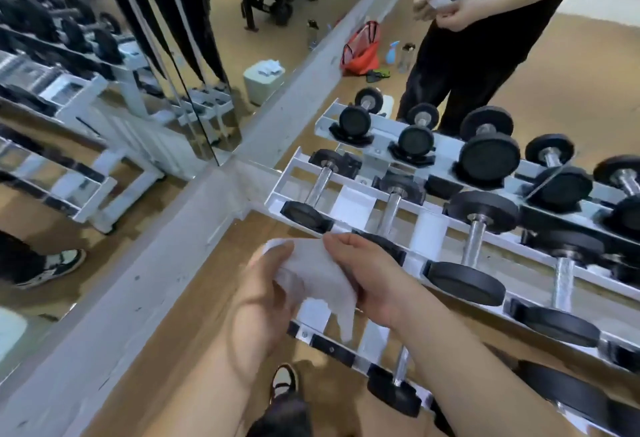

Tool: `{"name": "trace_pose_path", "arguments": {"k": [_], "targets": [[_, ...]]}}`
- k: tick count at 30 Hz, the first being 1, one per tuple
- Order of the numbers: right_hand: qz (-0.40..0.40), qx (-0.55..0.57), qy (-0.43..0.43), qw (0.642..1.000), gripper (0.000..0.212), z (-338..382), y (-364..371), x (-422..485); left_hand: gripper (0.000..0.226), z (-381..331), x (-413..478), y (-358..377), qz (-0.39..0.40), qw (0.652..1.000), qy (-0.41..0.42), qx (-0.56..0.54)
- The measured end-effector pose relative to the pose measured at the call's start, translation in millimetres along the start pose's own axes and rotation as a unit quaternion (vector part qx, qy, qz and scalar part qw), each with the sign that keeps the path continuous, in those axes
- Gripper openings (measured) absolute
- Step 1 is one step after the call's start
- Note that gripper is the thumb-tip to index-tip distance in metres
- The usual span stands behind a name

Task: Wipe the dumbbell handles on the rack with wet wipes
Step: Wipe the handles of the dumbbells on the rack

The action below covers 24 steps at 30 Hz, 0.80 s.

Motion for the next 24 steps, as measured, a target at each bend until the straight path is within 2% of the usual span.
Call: {"name": "trace_pose_path", "arguments": {"k": [1, 3, 7, 10, 14, 18, 21, 24], "targets": [[-0.010, 0.007, -0.009, 1.000, 0.018, 6, -6, 6, 0.070, 7, 10, 9, 0.038, 0.998, -0.034, -0.032], [-0.027, 0.004, -0.019, 0.999, 0.015, 18, -16, 19, 0.055, 22, 25, 27, 0.085, 0.987, -0.110, -0.080], [-0.069, -0.011, -0.030, 0.997, 0.022, 49, -34, 61, 0.041, 23, 72, 47, 0.128, 0.964, -0.194, -0.128], [-0.106, -0.012, -0.042, 0.993, 0.023, 73, -52, 89, 0.031, 11, 115, 43, 0.124, 0.962, -0.231, -0.077], [-0.168, -0.028, -0.020, 0.985, 0.026, 75, -84, 107, 0.033, -5, 152, 51, 0.125, 0.962, -0.241, 0.018], [-0.240, -0.056, -0.008, 0.969, 0.037, 78, -127, 115, 0.033, -19, 188, 59, 0.126, 0.965, -0.195, 0.118], [-0.254, -0.047, -0.007, 0.966, 0.032, 80, -148, 123, 0.034, -21, 205, 56, 0.104, 0.968, -0.179, 0.138], [-0.230, 0.029, -0.002, 0.973, 0.023, 71, -155, 137, 0.033, -21, 203, 54, 0.057, 0.969, -0.178, 0.160]]}}
Point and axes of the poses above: each hand's wrist, its own x-axis towards the middle knuckle, its own y-axis out of the palm, z = x × y, the point moved 9 cm from there along x, towards the middle knuckle, and after that the axes turned 11 degrees about z, right-handed, at the moved point
